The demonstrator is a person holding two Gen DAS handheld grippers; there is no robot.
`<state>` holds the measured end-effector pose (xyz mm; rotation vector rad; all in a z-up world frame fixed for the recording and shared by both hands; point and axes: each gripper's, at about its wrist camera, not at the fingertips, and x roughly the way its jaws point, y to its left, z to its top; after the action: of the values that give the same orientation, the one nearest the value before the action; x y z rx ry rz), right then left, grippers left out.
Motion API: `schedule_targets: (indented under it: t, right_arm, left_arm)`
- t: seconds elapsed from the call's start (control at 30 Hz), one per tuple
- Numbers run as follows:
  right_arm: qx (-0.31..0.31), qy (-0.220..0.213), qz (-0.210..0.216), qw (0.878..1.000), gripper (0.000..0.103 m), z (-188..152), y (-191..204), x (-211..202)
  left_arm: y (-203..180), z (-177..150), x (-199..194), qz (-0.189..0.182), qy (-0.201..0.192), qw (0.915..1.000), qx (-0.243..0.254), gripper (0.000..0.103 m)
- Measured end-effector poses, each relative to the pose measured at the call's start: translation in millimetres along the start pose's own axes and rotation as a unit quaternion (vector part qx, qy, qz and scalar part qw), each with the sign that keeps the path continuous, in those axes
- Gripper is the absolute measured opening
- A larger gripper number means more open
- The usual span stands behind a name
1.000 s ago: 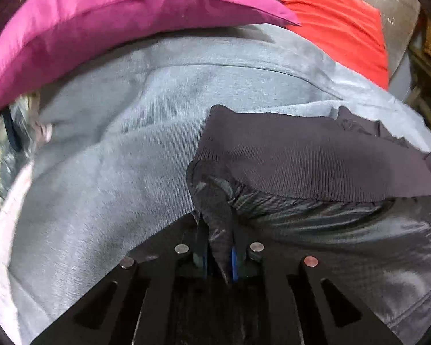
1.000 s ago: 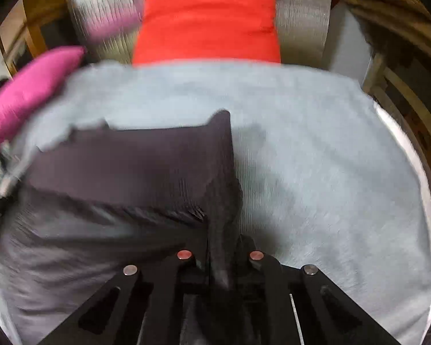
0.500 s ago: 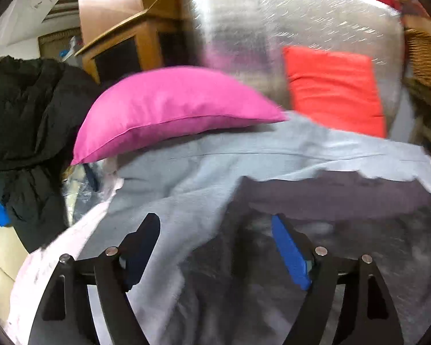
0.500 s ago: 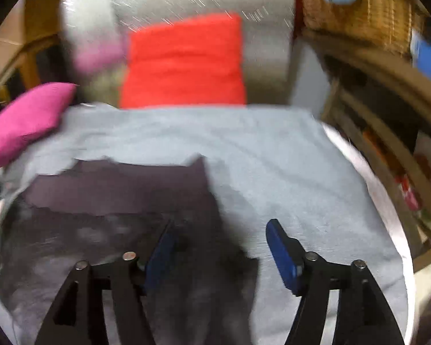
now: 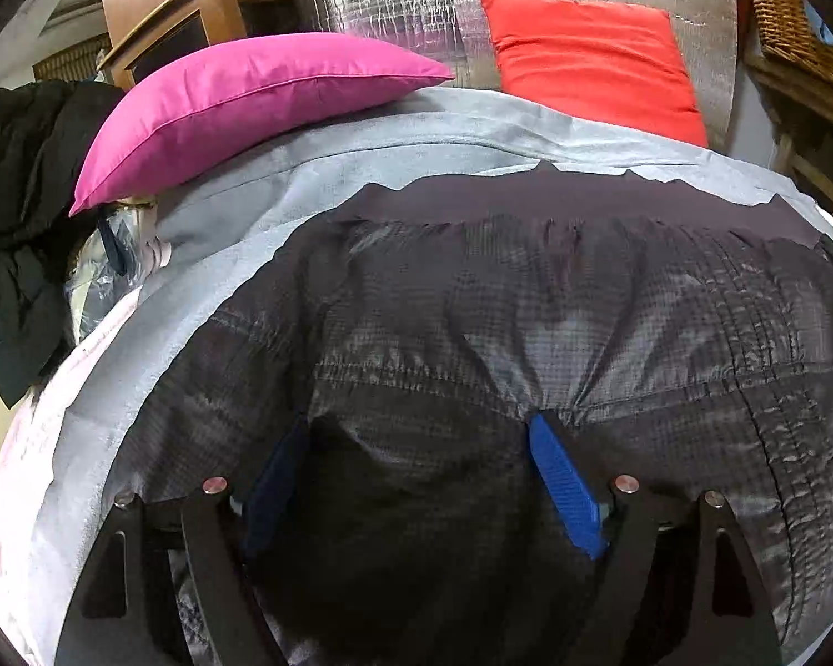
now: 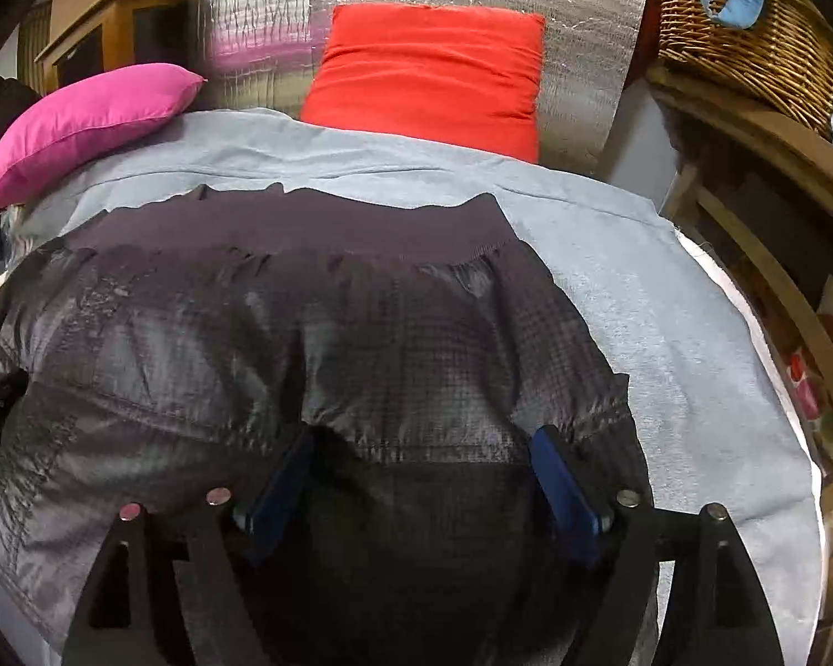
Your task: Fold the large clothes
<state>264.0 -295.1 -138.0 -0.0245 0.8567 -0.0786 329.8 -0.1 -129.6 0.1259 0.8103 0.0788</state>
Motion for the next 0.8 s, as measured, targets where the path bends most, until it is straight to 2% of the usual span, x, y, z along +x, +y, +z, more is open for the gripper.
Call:
schedule_targets:
  t: [0.1, 0.2, 0.37, 0.47, 0.6, 0.7, 0.8]
  right_arm:
    - [0.026, 0.003, 0.016, 1.0, 0.087, -1, -8, -1]
    - [0.028, 0.001, -0.001, 1.0, 0.087, 4, -5, -21]
    - [0.002, -0.073, 0.009, 0.997, 0.087, -7, 11, -90]
    - [0.0, -0.088, 0.014, 0.996, 0.087, -23, 18, -108]
    - [-0.008, -0.061, 0.005, 0.998, 0.087, -49, 21, -95]
    - [0.0, -0.035, 0.002, 0.999, 0.088, -63, 13, -71]
    - [0.02, -0.03, 0.011, 0.999, 0.094, -65, 3, -64]
  left_arm:
    - [1, 1, 0, -0.005, 0.004, 1.0, 0.0, 0.083]
    - [1, -2, -12, -0.012, 0.011, 0.9999, -0.001, 0.083]
    - [8, -8, -44, -0.026, -0.008, 0.9996, -0.01, 0.083]
    - [14, -16, -62, -0.026, -0.025, 0.9992, -0.016, 0.083]
    - [25, -31, -69, -0.021, -0.034, 0.9987, -0.033, 0.083]
    - [28, -42, -49, -0.017, 0.003, 0.9993, -0.033, 0.083]
    - [26, -48, -38, -0.017, 0.001, 0.9996, -0.02, 0.085]
